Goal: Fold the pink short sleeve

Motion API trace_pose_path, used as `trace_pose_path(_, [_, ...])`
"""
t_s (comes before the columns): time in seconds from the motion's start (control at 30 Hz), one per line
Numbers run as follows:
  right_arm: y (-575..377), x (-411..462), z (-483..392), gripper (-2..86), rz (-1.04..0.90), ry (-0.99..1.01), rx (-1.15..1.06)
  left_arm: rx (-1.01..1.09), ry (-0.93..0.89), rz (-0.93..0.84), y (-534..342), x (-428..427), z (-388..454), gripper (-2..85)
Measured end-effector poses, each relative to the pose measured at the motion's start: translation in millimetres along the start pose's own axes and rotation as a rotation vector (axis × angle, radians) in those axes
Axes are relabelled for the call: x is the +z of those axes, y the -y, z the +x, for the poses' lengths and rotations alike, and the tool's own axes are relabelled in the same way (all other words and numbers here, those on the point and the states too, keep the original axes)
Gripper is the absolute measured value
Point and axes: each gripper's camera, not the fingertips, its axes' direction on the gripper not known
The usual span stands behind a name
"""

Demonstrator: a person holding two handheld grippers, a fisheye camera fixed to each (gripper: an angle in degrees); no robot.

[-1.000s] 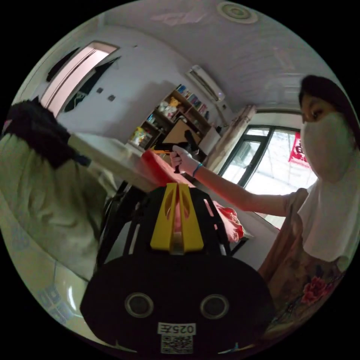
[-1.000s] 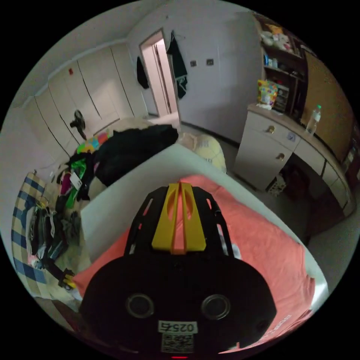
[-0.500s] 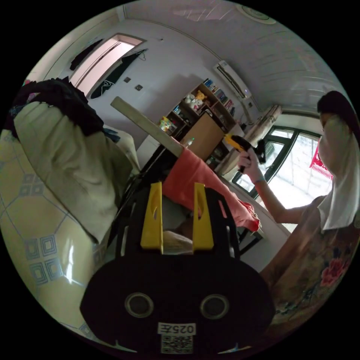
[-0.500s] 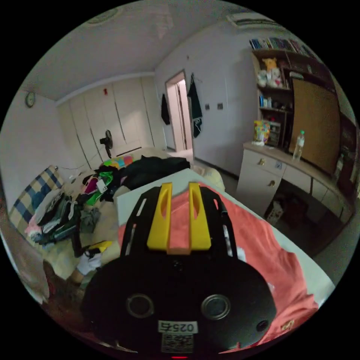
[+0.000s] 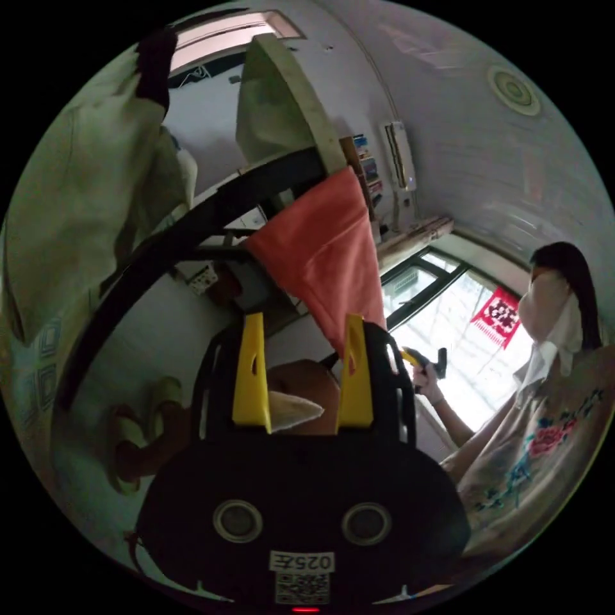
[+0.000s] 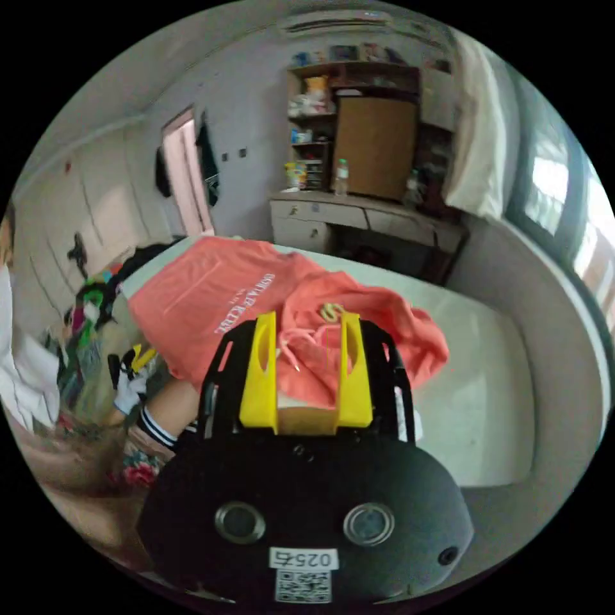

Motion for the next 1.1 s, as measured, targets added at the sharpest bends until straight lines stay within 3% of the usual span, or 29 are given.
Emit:
trace_pose_path(0.07, [-19.5, 2.1, 60.7, 15.2, 0.011, 0.064, 0.174, 0.161, 0.130, -0.030, -3.4, 0.2, 33.2, 12.1])
trace_pose_path(0.17, [-36.8, 8.9, 118.0, 15.6, 0.006, -0.004, 0.300, 0.413, 0.317, -0.165, -13.2, 16.7, 90.4, 11.7])
trace_pose_path(0.27, [-47.2, 17.8, 162.0, 16.3, 0.023, 0.001, 0.412, 0.612, 0.280, -0.246, -34.6, 51.7, 152.4, 11.6])
trace_pose_path(0.4, [-59.6, 24.8, 203.7, 16.8, 0.088, -0.058, 0.521, 0.679, 0.039, -0.304, -76.9, 123.8, 211.8, 11.2])
trace_pose_path(0.5, [-70.9, 41.7, 236.0, 17.2, 0.068, 0.053, 0.609, 0.775, -0.052, -0.211, -136.2, 172.9, 244.3, 10.3])
trace_pose_path(0.6, [-74.9, 55.8, 257.6, 17.3, 0.029, 0.188, 0.638, 0.842, -0.020, -0.262, -192.3, 226.5, 245.8, 9.7])
trace_pose_path(0.67, [-80.2, 62.5, 271.5, 16.4, 0.039, 0.290, 0.675, 0.789, 0.038, -0.386, -218.0, 266.1, 232.0, 9.8])
trace_pose_path(0.83, [-85.0, 68.2, 292.1, 13.9, 0.041, 0.276, 0.683, 0.798, 0.125, -0.298, -242.8, 278.0, 229.7, 5.7])
trace_pose_path(0.97, [-89.4, 71.8, 311.3, 12.8, 0.017, 0.334, 0.726, 0.890, 0.207, -0.468, -274.0, 312.8, 228.8, 6.9])
trace_pose_path(1.1, [-97.2, 75.1, 323.6, 4.3, -0.013, 0.430, 0.780, 0.920, 0.337, -0.437, -288.7, 325.5, 223.5, 3.8])
